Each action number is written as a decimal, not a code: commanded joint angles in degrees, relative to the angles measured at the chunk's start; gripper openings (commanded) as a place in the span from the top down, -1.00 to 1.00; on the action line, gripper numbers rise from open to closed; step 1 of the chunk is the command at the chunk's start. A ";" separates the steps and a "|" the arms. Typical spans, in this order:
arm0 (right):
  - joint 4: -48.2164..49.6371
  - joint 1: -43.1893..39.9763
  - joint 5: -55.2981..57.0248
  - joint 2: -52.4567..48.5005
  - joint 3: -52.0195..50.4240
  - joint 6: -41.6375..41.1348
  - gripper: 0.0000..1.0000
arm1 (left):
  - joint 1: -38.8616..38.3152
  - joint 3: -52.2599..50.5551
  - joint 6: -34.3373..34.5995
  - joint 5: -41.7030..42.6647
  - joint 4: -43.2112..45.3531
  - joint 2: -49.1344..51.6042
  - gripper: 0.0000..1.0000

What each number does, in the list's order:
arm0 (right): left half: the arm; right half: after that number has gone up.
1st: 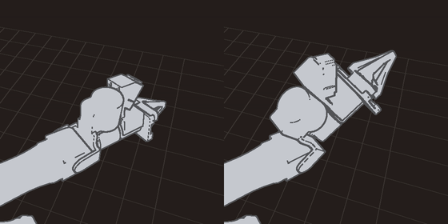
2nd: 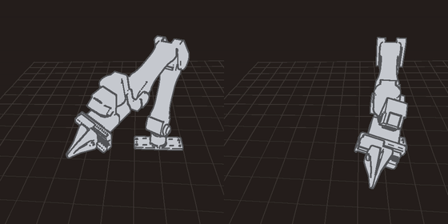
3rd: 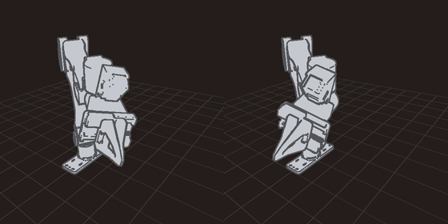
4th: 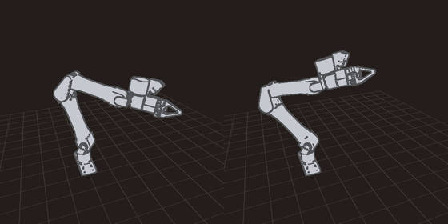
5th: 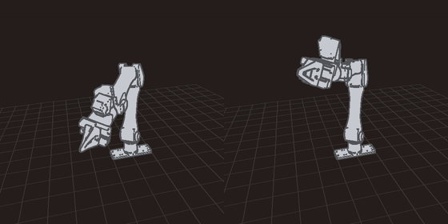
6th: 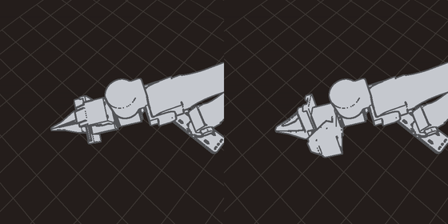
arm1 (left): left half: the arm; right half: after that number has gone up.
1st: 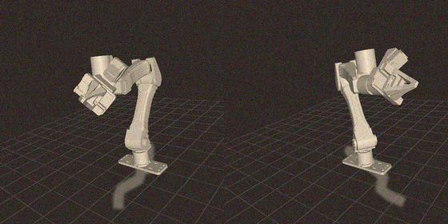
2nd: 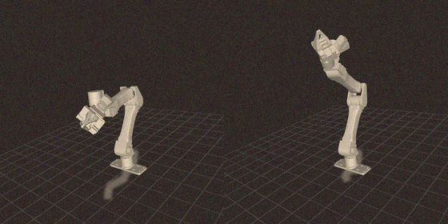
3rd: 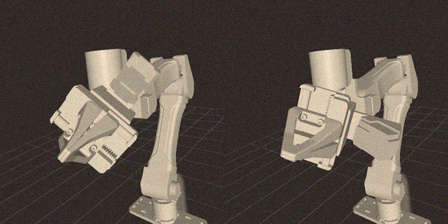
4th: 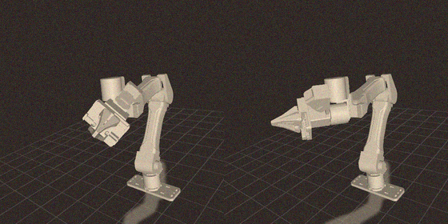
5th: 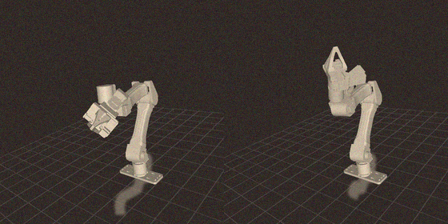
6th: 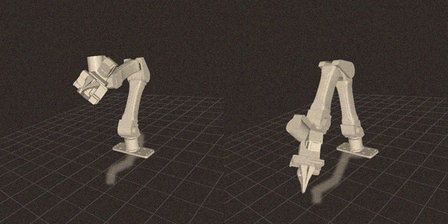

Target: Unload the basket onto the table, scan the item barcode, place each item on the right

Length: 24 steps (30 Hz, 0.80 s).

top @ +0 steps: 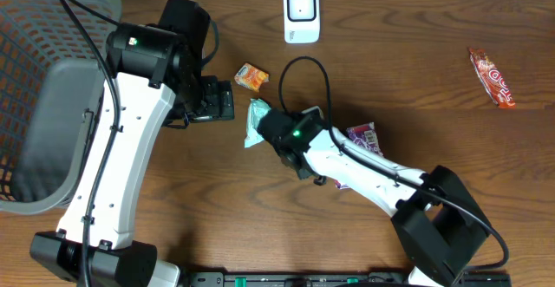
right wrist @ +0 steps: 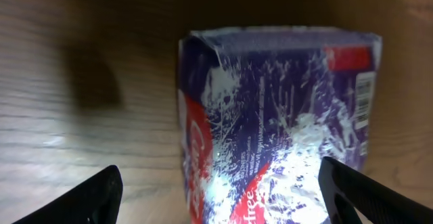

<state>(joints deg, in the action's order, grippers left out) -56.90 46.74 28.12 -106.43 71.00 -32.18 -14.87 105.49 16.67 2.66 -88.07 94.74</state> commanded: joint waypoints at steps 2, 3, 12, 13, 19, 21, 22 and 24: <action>4.74 0.39 2.84 0.66 -5.75 -2.08 -0.66 | -0.02 0.37 0.07 -0.35 -0.11 0.35 -0.96; 6.32 0.39 2.84 0.66 -7.19 -2.08 -0.61 | -0.02 0.37 0.07 -0.37 -0.11 0.35 -0.96; 9.31 -0.87 3.08 0.70 -9.90 -2.08 0.98 | -0.02 0.37 0.07 -0.37 -0.13 0.35 -0.96; 9.03 -1.27 2.82 0.70 -9.31 -2.05 0.98 | -0.02 0.37 0.07 -0.37 -0.13 0.35 -0.96; 5.68 -8.02 -8.52 0.81 2.71 6.73 0.98 | -0.02 0.37 0.07 -0.37 -0.11 0.35 -0.96; 5.16 -10.71 -16.24 0.81 6.40 10.51 0.98 | -0.02 0.37 0.07 -0.37 -0.13 0.35 -0.96; 4.79 -12.24 -20.85 0.81 8.20 12.17 0.98 | -0.02 0.37 0.07 -0.37 -0.11 0.35 -0.95; 4.31 -15.34 -30.47 0.81 11.02 14.97 0.98 | -0.02 0.37 0.07 -0.35 -0.13 0.35 -0.95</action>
<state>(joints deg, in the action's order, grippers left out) -51.83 36.10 15.66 -106.34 76.75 -25.39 -14.87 105.49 16.67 2.66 -88.09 94.74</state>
